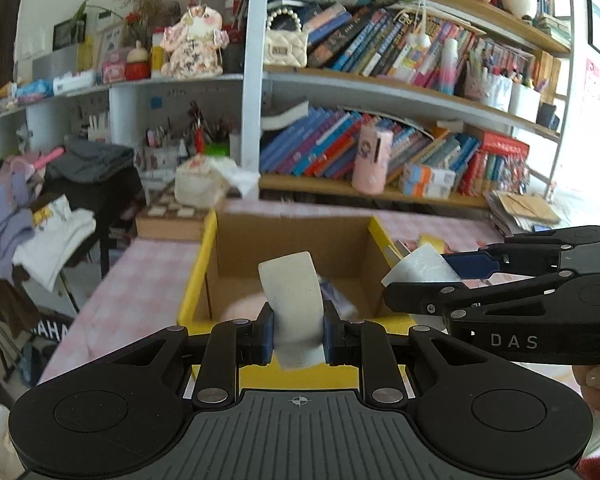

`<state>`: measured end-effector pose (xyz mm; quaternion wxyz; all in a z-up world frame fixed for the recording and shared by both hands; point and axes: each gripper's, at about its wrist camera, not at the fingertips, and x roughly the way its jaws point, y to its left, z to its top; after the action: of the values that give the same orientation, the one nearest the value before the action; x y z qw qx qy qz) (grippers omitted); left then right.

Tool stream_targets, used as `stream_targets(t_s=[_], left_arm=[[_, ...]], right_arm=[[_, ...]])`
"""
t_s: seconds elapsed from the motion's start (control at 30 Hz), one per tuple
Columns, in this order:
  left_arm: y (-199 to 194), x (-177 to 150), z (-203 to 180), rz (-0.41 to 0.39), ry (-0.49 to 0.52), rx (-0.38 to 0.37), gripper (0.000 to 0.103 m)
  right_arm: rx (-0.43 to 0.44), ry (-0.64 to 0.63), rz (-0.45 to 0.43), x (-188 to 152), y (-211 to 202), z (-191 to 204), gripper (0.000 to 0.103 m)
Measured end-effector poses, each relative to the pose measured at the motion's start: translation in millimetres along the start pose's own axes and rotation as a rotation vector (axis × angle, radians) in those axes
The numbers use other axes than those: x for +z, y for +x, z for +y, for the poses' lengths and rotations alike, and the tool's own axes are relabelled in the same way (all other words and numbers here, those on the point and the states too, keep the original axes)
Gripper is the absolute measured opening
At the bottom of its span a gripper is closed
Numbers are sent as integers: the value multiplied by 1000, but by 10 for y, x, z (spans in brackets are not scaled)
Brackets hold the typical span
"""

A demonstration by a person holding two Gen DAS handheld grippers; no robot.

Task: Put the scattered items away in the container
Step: 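Carry the foam block and power bank with both tools toward the yellow box, then open the left tool to drop the foam block while the right tool drops the power bank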

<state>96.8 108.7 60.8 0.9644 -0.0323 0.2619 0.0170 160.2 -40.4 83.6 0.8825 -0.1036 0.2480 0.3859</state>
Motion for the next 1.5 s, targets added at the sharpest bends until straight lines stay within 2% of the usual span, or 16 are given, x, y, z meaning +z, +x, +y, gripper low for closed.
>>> stream_targets(t_s=[0.1, 0.33, 0.57, 0.83, 1.03, 1.27, 1.33, 1.37, 1.4, 1.5], left_arm=[[164, 158, 0, -7, 34, 26, 21], [628, 355, 79, 27, 14, 50, 21], [1279, 491, 100, 136, 67, 62, 21], [1959, 420, 129, 301, 89, 112, 21], [2183, 409, 124, 356, 118, 139, 22], [2248, 418, 103, 367, 120, 157, 27], [2230, 427, 88, 344, 125, 172, 33], [2209, 436, 80, 329, 125, 179, 44], [2180, 446, 70, 313, 124, 184, 55], [2054, 483, 24, 269, 129, 184, 65]], right_arm=[[-5, -9, -12, 100, 178, -126, 41], [12, -62, 46, 143, 720, -337, 41], [44, -178, 161, 76, 1276, -375, 41], [97, -300, 266, -7, 1644, -341, 41], [111, -294, 325, -46, 1780, -427, 41], [130, -266, 332, -35, 1788, -445, 42], [131, -243, 311, -10, 1765, -469, 47], [131, -238, 300, 1, 1742, -475, 55], [135, -233, 286, 8, 1721, -484, 58], [136, -216, 263, 35, 1667, -524, 60]])
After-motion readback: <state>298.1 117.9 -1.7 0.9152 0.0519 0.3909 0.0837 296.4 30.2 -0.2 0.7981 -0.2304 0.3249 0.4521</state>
